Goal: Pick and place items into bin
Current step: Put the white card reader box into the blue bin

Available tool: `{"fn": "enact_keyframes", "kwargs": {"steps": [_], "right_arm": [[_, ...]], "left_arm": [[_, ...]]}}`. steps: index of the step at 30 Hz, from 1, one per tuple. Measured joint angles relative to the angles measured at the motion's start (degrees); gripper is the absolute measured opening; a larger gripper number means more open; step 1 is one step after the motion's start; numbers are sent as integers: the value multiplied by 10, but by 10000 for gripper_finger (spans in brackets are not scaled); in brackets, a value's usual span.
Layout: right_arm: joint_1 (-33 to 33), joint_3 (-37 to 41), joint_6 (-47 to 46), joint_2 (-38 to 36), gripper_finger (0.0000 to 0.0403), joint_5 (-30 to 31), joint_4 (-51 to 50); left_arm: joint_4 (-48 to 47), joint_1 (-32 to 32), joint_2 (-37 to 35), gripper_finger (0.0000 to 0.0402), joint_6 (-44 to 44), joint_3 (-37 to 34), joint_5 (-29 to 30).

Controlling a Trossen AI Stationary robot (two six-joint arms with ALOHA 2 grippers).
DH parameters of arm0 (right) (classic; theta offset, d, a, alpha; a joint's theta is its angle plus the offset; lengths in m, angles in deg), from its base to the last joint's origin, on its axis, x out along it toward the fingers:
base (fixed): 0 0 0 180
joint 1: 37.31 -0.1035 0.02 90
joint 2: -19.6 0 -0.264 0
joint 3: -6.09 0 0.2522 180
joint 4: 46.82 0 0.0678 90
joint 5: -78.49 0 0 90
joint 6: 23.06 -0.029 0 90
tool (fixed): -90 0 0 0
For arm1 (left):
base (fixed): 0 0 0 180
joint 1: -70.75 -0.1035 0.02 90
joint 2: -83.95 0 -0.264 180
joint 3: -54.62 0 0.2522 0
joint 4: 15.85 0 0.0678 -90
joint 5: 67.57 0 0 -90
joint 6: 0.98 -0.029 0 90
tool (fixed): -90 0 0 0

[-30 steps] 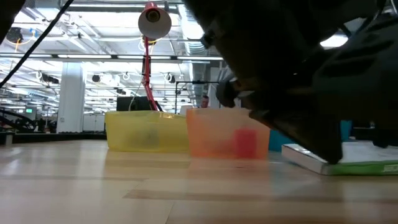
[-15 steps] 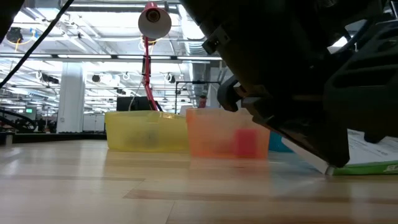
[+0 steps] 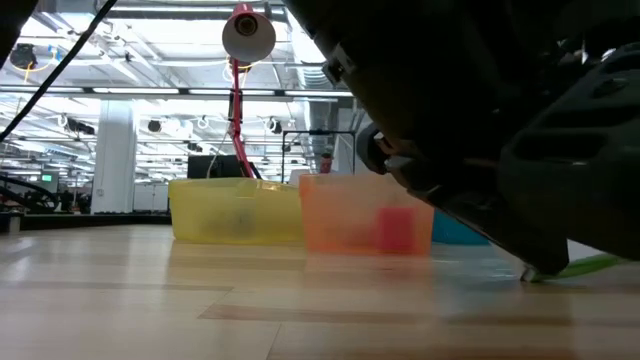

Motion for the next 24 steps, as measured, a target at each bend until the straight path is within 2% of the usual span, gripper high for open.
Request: {"fn": "enact_keyframes", "kwargs": {"steps": [4,7,15,19,24], "right_arm": [[-19,-2,1,-1,52,7,16],[-35,0,3,0,43,36,35],[-87,1,-16,0,43,214,69],[-113,-2,26,-6,49,305,71],[-113,-4,98,-47,46,460,30]], "left_arm": [[-6,-1,-7,0,-23,-1,0],[-37,-1,-23,0,-34,-2,10],[-166,-3,-119,0,-11,-1,95],[-252,-3,-173,0,2,-1,132],[-366,-17,-247,0,18,-1,187]]}}
